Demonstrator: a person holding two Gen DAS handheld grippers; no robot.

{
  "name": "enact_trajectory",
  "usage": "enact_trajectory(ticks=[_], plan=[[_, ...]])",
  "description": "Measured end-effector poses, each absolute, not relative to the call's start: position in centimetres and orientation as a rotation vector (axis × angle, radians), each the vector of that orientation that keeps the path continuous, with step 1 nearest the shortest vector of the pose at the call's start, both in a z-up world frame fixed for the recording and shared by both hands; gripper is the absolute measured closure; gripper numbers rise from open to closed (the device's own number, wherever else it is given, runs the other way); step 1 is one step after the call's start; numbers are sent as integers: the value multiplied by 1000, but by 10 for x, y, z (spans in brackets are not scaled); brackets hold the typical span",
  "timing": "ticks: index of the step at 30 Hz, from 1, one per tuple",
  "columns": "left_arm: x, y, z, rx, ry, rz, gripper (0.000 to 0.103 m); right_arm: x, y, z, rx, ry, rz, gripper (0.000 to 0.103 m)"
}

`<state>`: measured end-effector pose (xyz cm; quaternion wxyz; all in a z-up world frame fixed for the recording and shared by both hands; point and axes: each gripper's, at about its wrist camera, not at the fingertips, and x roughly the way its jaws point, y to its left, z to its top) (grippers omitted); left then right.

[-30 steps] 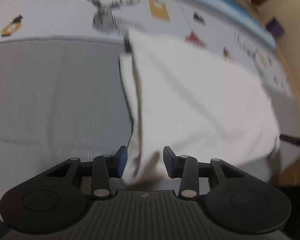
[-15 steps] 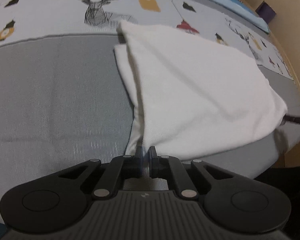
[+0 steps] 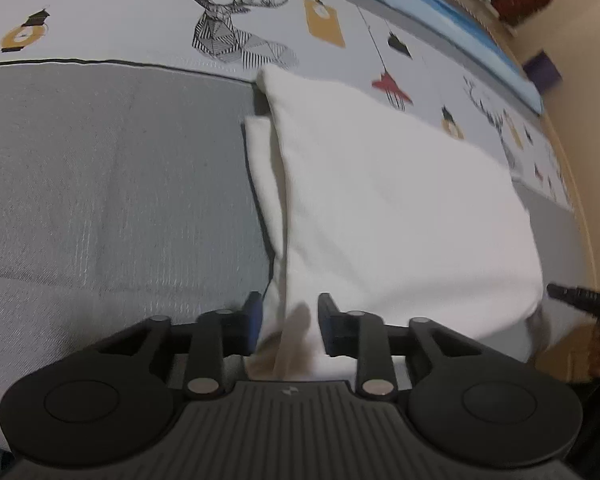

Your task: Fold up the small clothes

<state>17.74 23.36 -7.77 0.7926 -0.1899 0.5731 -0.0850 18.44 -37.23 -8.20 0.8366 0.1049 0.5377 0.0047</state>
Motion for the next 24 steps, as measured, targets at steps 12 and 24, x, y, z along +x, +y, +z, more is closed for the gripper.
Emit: enact_trajectory(ticks=[12,24], plan=[[230,212,-109,-469,1306,-72,49,209,-333,-96,135,1168,51,56],[248,198,-117,-396,1279,-67,88,215,-328,-107,116,1209,45,61]])
